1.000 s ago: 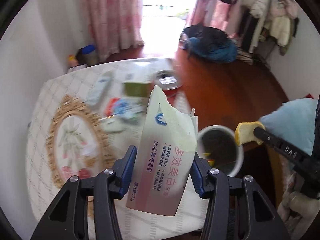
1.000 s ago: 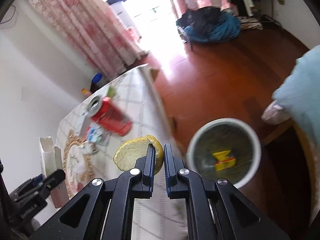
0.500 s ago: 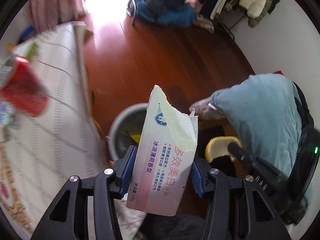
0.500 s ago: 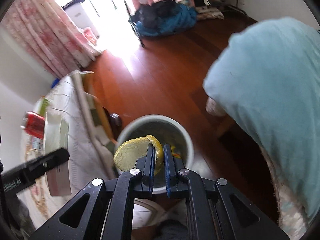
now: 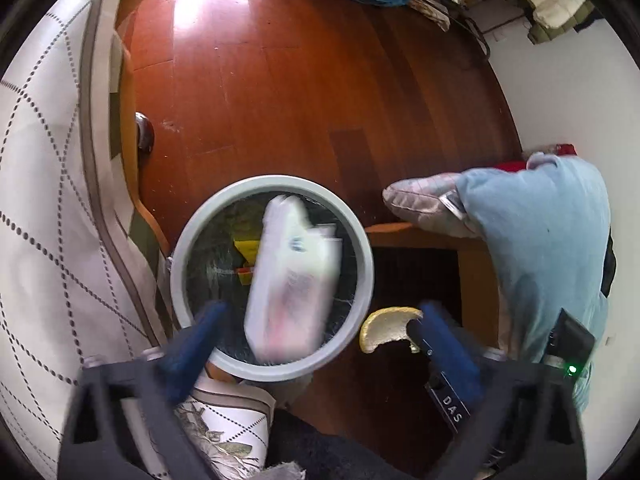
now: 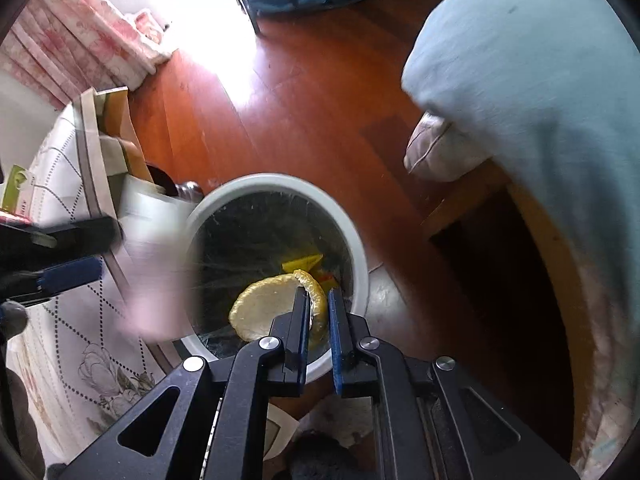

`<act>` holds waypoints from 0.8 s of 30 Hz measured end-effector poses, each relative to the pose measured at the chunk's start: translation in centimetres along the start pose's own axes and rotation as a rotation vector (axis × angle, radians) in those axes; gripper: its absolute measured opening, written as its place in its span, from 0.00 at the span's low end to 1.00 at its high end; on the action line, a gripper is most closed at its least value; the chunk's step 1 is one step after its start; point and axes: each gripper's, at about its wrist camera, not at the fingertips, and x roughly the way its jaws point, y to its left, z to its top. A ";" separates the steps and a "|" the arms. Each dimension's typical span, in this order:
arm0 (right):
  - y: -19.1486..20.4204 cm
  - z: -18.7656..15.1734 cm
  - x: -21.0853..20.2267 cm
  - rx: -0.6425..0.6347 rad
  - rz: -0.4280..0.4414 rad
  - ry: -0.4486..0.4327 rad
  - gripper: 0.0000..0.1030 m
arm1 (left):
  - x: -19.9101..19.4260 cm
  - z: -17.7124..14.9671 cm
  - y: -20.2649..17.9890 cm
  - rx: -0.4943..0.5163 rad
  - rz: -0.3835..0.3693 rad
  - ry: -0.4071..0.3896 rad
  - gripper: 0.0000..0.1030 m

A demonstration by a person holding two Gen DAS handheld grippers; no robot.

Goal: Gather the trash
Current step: 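Carry the peel and tissue pack over the bin and release both, then grasp the red Coca-Cola can with the right gripper while the left gripper grasps a crumpled wrapper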

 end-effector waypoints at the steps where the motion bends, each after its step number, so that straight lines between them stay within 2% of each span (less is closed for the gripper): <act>1: 0.1 0.0 0.5 -0.004 -0.003 0.013 0.19 | -0.2 -0.2 0.4 0.000 0.031 -0.007 1.00; 2: 0.2 0.1 1.0 -0.008 -0.008 0.024 0.44 | -0.1 -0.3 0.4 0.003 0.058 -0.014 1.00; 3: 0.2 0.0 1.3 -0.006 -0.007 0.037 0.77 | -0.4 -0.7 0.6 0.010 0.088 -0.025 1.00; 4: 0.2 0.0 1.6 -0.001 0.005 0.046 0.91 | -0.4 -1.1 0.6 0.012 0.102 -0.033 1.00; 5: 0.2 -0.3 1.8 0.001 0.015 0.053 1.00 | -0.9 -1.7 0.6 0.021 0.133 -0.053 1.00; 9: 0.5 -1.3 1.7 -0.013 -0.009 0.075 1.00 | -2.4 -3.9 0.3 0.068 0.257 -0.146 1.00; 13: 1.0 -2.0 0.5 -0.032 -0.037 0.076 1.00 | -3.0 -5.1 0.5 0.098 0.342 -0.178 1.00; 20: 1.5 -3.3 -3.1 -0.057 -0.072 0.048 1.00 | -5.5 -7.6 0.1 0.113 0.398 -0.227 1.00; 24: 1.8 -3.9 -6.1 -0.043 -0.060 0.006 1.00 | -7.7 -8.8 -0.5 0.122 0.414 -0.257 1.00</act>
